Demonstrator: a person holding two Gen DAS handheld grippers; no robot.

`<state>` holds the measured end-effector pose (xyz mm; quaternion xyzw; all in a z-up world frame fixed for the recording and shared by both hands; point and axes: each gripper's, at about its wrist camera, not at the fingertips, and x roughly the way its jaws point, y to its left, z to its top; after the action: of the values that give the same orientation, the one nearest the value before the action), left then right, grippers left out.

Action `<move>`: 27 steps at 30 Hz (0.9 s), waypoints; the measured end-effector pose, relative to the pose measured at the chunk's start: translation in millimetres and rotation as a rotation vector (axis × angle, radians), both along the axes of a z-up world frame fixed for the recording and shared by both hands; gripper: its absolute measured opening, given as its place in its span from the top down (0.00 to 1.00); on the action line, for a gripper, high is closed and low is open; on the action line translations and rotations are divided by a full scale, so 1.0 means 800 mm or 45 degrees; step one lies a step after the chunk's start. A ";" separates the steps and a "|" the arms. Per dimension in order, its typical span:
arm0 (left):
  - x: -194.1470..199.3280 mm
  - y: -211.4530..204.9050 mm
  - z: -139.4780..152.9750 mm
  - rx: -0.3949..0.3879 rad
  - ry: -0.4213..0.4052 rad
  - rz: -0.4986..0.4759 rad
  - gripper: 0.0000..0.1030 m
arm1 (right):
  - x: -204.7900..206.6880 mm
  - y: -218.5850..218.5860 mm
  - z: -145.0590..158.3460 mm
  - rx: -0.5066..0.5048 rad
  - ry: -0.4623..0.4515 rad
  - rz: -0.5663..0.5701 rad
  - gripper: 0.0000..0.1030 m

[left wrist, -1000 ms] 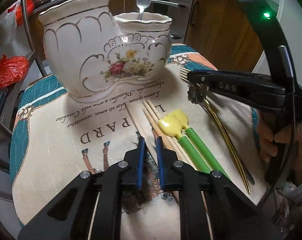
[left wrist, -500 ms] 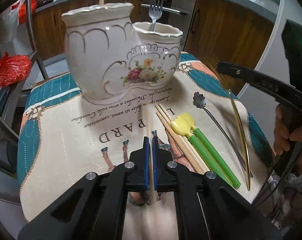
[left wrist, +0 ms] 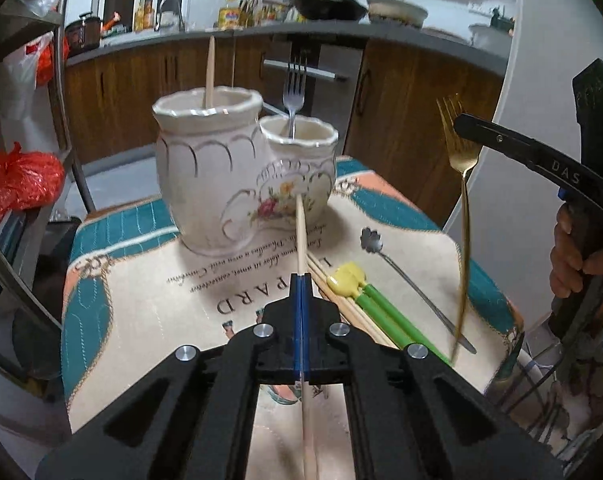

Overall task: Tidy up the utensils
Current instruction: 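Drop the chopstick in the tall holder with left tool while right drops fork in short holder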

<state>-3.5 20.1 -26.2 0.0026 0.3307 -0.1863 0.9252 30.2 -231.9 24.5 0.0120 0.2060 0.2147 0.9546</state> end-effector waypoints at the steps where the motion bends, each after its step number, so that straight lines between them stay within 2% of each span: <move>1: 0.001 0.000 0.001 -0.006 -0.018 0.006 1.00 | -0.003 0.001 0.005 -0.002 -0.029 -0.004 0.96; 4: -0.001 0.006 0.006 -0.012 -0.043 0.021 1.00 | -0.008 0.008 0.012 -0.025 -0.083 -0.008 0.96; 10: 0.012 -0.005 -0.017 0.077 0.110 -0.023 0.99 | -0.008 0.014 0.014 -0.032 -0.081 -0.003 0.96; 15: 0.013 -0.023 -0.044 0.166 0.213 -0.076 0.82 | -0.009 0.015 0.015 -0.029 -0.085 -0.005 0.96; 21: 0.021 -0.031 -0.063 0.219 0.284 -0.060 0.82 | -0.017 0.013 0.023 -0.016 -0.126 -0.017 0.96; 22: 0.021 -0.031 -0.064 0.222 0.280 -0.057 0.83 | -0.018 0.014 0.024 -0.011 -0.133 -0.015 0.96; 24: 0.023 -0.034 -0.065 0.245 0.269 -0.050 0.94 | -0.021 0.012 0.027 -0.005 -0.141 -0.015 0.96; 27: 0.025 -0.033 -0.064 0.239 0.262 -0.062 0.94 | -0.025 0.012 0.032 0.002 -0.159 -0.016 0.96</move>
<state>16.5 -6.4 -77.7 0.0781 0.4395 -0.1761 0.8774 10.1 -222.0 50.0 0.0006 0.1457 0.2090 0.9670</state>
